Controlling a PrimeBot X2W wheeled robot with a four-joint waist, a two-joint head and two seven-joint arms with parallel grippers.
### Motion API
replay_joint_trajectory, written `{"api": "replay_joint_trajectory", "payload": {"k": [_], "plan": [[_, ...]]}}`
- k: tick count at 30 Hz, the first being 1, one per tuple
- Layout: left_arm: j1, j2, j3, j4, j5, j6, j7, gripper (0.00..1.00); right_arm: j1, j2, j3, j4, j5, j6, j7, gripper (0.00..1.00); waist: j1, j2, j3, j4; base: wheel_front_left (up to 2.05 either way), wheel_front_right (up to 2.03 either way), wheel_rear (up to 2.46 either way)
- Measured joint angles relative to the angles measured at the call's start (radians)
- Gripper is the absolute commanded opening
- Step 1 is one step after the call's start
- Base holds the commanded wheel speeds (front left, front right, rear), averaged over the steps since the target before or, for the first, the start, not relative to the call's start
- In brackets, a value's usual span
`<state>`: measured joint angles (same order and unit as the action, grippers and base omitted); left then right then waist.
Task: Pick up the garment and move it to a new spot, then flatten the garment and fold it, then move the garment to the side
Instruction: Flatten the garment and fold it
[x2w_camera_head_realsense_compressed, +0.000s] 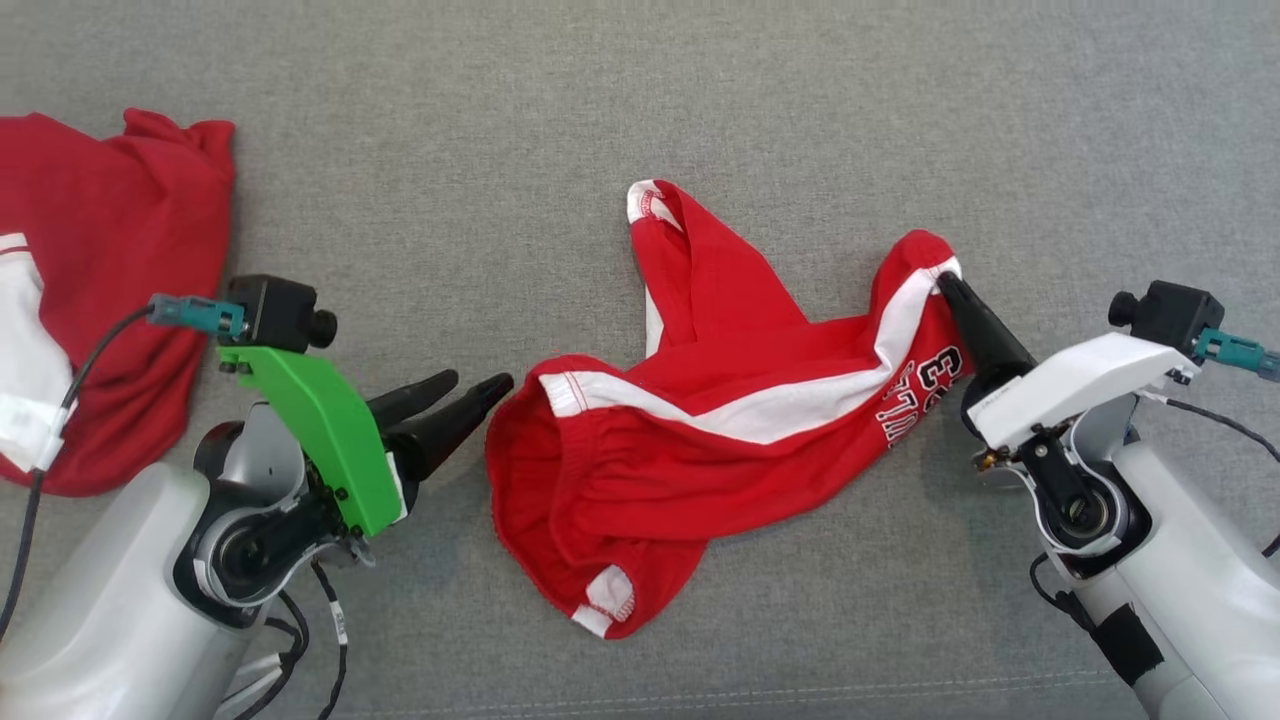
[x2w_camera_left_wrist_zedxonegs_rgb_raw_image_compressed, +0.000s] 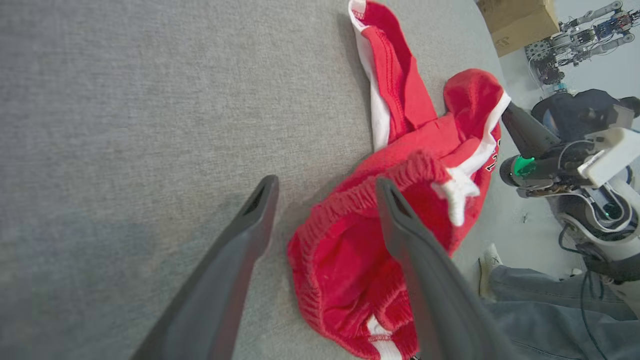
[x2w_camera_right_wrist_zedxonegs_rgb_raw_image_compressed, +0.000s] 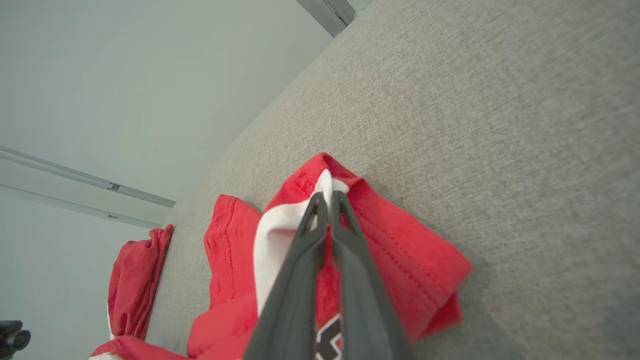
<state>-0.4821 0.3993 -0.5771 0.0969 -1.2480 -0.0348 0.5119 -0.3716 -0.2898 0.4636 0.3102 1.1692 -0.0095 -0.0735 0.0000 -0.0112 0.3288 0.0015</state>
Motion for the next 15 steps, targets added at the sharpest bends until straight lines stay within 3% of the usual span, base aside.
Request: {"api": "replay_joint_trajectory", "payload": {"k": [6, 12, 15], "plan": [[0.048, 0.002, 0.033, 0.007, 0.038, -0.012, -0.100, 1.00, 0.038, 0.000, -0.003, 0.032, 0.002, 0.010, -0.015, 0.00, 0.0000, 0.0000, -0.045, 0.028, 0.00, 0.00, 0.00], [0.078, -0.073, 0.020, -0.050, -0.001, -0.021, -0.127, 1.00, 0.060, -0.003, -0.008, 0.047, 0.011, 0.014, -0.024, 0.00, 0.0000, 0.0000, -0.075, 0.065, 0.00, 0.00, 0.00], [0.106, -0.078, -0.003, -0.054, -0.007, -0.027, -0.127, 1.00, 0.060, 0.003, 0.004, 0.051, 0.011, 0.021, -0.023, 0.00, 0.0000, 0.0000, -0.088, 0.076, 0.00, 0.00, 0.00]]}}
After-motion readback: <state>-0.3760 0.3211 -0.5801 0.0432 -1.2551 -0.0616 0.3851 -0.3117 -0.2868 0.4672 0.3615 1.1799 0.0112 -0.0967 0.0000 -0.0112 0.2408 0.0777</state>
